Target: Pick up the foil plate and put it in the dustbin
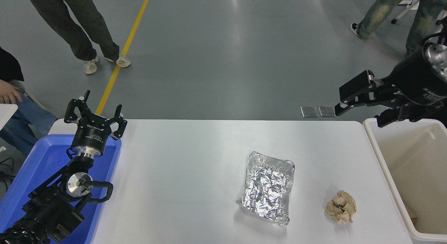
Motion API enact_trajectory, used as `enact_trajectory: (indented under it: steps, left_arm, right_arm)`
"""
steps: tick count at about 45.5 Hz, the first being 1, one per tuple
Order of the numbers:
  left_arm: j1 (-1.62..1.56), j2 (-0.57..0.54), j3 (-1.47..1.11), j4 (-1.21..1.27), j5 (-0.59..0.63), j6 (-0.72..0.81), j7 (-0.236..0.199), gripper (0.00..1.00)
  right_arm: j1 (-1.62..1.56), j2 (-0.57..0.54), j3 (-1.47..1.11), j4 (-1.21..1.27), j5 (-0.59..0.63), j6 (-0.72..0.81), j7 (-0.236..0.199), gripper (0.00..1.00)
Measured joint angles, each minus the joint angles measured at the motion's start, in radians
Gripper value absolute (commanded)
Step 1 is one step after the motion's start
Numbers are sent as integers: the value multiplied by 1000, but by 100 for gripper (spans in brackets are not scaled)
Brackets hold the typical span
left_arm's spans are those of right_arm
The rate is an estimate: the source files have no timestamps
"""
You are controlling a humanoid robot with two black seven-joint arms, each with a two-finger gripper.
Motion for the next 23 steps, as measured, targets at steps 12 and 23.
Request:
enact_trajectory:
  steps: [12, 23]
  left_arm:
    - [0, 0, 0, 0, 0, 0, 0, 98]
    - [0, 0, 0, 0, 0, 0, 0, 98]
  right_arm:
    - [-3, 8, 2, 0, 1, 0, 0, 100]
    - [-4, 15, 3, 0, 1, 0, 0, 100]
